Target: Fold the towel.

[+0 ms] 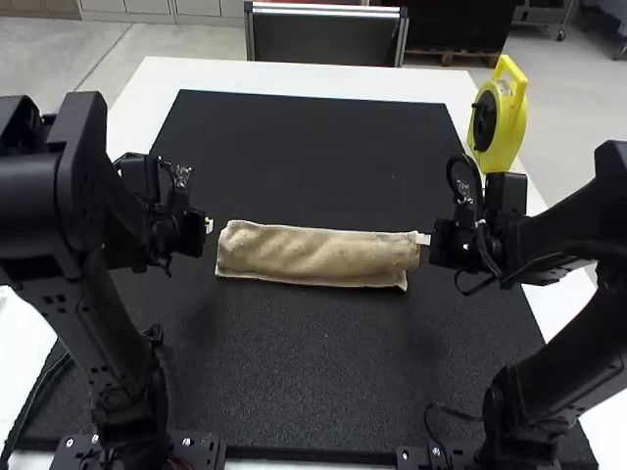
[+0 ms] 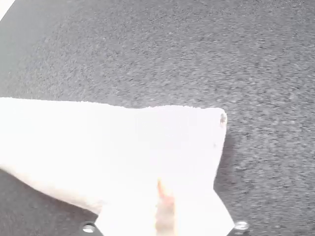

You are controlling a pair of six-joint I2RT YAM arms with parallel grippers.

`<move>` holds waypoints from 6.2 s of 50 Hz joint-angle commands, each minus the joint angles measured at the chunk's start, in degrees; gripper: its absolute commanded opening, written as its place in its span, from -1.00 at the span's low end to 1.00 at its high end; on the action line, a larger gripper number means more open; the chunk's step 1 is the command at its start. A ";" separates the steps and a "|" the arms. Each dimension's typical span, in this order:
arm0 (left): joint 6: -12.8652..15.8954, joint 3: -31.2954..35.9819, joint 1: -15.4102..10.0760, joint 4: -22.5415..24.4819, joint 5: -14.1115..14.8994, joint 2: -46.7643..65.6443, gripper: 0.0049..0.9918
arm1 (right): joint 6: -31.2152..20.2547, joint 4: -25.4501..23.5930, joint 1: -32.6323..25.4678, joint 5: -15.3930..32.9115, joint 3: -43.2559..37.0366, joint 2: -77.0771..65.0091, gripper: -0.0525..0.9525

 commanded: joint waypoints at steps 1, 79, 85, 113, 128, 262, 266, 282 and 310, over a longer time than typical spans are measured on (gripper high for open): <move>1.00 -1.14 0.61 0.53 -1.91 -1.13 -0.50 | -0.62 0.43 -1.65 1.04 -0.03 -1.60 -0.55; 1.35 -1.23 -1.32 2.99 -5.60 -2.45 -0.12 | -2.82 -19.17 -6.40 -7.05 8.94 -11.97 -0.75; 1.00 -1.23 -1.85 3.70 -5.95 -2.54 -0.12 | -2.82 -21.54 -6.49 -8.02 8.94 -11.97 -0.94; 0.82 -0.44 -1.85 3.78 -5.95 -2.45 -0.12 | -6.87 -38.86 -5.52 -11.88 12.72 -14.17 -0.94; 0.39 -0.27 -1.85 3.78 -5.95 -2.10 -0.13 | -12.67 -49.32 -5.43 -11.79 13.60 -14.35 -0.94; -0.32 0.61 -1.93 3.78 -5.87 -2.10 -0.12 | -10.29 -27.26 6.34 -1.86 14.04 11.67 -0.94; -0.32 0.70 -1.85 3.78 -5.87 -2.10 -0.12 | -10.29 -26.82 6.34 -1.86 14.56 12.46 -0.94; -0.32 0.70 -1.93 3.78 -5.95 -2.10 -0.12 | -10.29 -24.88 6.34 -1.86 17.03 15.62 -0.94; -0.41 0.53 -1.93 3.70 -5.87 -2.10 -0.12 | -10.29 -21.46 6.26 -1.95 19.75 21.34 -0.94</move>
